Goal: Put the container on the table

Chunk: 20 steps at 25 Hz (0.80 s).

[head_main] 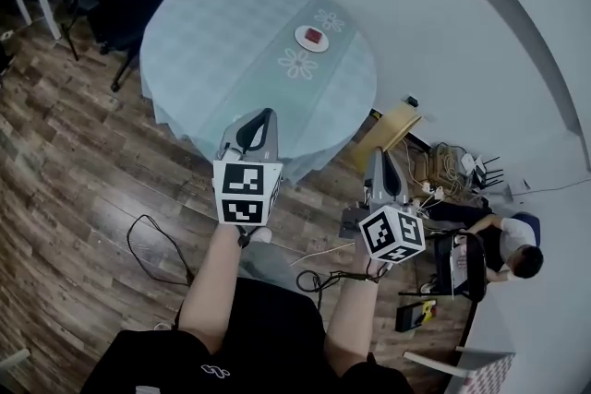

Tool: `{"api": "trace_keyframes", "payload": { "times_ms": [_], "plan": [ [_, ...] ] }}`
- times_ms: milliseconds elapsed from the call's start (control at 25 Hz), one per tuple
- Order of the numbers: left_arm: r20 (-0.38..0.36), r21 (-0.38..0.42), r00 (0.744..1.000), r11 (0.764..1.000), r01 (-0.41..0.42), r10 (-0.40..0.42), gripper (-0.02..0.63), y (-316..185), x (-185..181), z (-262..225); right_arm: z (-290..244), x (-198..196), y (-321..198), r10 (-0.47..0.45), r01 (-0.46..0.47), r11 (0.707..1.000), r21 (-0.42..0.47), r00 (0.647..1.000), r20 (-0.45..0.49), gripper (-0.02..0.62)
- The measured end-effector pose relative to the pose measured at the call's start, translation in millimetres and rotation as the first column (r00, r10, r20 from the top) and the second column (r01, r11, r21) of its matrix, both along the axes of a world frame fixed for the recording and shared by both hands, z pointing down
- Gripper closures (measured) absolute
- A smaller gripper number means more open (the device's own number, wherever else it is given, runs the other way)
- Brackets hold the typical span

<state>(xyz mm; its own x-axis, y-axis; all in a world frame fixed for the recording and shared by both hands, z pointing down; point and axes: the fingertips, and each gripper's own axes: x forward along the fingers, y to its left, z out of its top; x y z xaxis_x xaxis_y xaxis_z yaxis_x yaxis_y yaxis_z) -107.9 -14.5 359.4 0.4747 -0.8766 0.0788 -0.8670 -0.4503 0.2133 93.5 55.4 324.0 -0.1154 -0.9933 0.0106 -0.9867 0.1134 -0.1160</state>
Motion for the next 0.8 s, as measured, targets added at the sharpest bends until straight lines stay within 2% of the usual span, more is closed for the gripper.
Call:
{"api": "trace_keyframes", "payload": {
  "times_ms": [280, 480, 640, 800],
  "plan": [
    [0.014, -0.082, 1.0, 0.996, 0.02, -0.019, 0.604, -39, 2, 46, 45, 15, -40, 0.01, -0.008, 0.997, -0.071, 1.0, 0.027, 0.569],
    [0.049, -0.107, 0.998, 0.994, 0.031, -0.026, 0.604, -79, 16, 64, 58, 34, -84, 0.014, -0.009, 0.998, -0.066, 0.998, 0.066, 0.569],
    [0.099, -0.104, 0.995, 0.995, 0.001, 0.009, 0.604, -126, 60, 67, 62, 83, -131, 0.057, -0.051, 0.998, -0.046, 0.99, 0.127, 0.569],
    [0.155, -0.081, 0.987, 0.996, -0.034, 0.046, 0.604, -174, 106, 56, 66, 145, -181, 0.098, -0.096, 0.995, -0.022, 0.957, 0.272, 0.571]
  ]
}}
